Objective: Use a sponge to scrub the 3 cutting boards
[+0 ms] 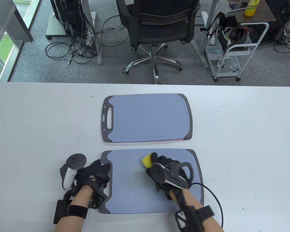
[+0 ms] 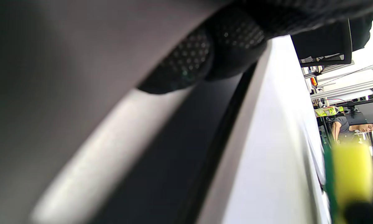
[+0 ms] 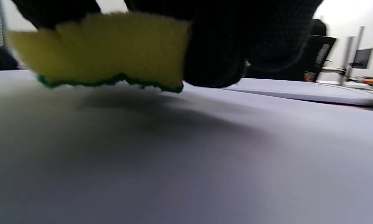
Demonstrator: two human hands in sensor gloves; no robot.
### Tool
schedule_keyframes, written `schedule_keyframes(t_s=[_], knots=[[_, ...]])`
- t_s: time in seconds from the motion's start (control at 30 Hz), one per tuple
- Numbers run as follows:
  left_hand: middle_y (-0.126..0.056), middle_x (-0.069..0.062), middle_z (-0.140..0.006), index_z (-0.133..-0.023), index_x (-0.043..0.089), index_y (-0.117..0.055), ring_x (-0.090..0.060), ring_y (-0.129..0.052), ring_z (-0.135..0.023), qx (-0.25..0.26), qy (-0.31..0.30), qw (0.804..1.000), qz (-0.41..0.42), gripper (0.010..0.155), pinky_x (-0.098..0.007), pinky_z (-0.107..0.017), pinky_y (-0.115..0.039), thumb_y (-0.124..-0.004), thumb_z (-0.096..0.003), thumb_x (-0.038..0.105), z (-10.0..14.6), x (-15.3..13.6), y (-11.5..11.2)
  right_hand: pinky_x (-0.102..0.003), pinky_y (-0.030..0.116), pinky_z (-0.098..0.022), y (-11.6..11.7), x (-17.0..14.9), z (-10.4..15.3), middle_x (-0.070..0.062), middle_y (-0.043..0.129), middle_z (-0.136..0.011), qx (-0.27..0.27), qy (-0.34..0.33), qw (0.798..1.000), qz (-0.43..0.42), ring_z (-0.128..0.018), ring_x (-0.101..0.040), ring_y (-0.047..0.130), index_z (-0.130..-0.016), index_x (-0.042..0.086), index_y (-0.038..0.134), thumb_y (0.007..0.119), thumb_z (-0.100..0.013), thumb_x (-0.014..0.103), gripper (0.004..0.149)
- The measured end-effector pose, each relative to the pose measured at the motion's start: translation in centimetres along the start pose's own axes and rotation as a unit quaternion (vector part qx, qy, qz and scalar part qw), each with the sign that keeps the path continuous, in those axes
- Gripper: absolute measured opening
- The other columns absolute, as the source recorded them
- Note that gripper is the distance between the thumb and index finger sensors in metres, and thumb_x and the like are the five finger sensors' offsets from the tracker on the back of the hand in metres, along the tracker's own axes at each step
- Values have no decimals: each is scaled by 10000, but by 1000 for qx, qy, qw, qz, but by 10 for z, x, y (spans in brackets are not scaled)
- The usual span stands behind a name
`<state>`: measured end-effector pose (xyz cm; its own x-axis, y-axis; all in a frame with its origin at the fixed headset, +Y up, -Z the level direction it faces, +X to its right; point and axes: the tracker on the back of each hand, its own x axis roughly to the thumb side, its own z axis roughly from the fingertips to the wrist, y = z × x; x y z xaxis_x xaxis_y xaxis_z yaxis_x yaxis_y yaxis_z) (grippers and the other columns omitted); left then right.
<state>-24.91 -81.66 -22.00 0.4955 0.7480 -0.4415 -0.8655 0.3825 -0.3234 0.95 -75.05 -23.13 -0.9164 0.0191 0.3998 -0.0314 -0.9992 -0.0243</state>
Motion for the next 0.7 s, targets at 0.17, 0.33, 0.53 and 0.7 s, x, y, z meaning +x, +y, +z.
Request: schedule_keyframes(t_s=[0.17, 0.33, 0.53, 0.7], knots=[[-880, 53, -702, -953, 130, -674, 39, -1053, -399, -4, -3, 1000, 9, 532, -182, -288, -1023, -765, -621, 536, 1, -1, 0, -462, 770, -510, 5, 75, -39, -84, 799, -839, 33, -29, 998, 36, -573, -220, 903, -1032, 153, 606, 705, -469, 562, 703], [-881, 53, -703, -955, 130, -674, 37, -1054, -399, -5, -2, 1000, 11, 536, -183, -288, -1023, -767, -618, 536, 1, -2, 0, -473, 770, -503, 7, 35, -37, -88, 819, -806, 41, 22, 998, 46, -561, -232, 910, -1020, 165, 630, 711, -460, 555, 687], [-881, 48, -705, -956, 126, -675, 32, -1055, -401, -7, -3, 1000, 14, 535, -199, -288, -1021, -766, -619, 532, 0, -2, 0, -467, 776, -489, 13, -116, 24, -95, 832, -776, 64, 195, 977, 58, -537, -225, 915, -1007, 148, 647, 708, -461, 548, 680], [-883, 46, -702, -955, 122, -677, 30, -1056, -398, -6, -4, 1000, 11, 542, -199, -284, -1022, -760, -611, 532, 0, -2, 1, -462, 782, -475, 17, -198, 79, -116, 852, -758, 82, 312, 946, 30, -529, -224, 916, -997, 112, 669, 708, -468, 540, 682]])
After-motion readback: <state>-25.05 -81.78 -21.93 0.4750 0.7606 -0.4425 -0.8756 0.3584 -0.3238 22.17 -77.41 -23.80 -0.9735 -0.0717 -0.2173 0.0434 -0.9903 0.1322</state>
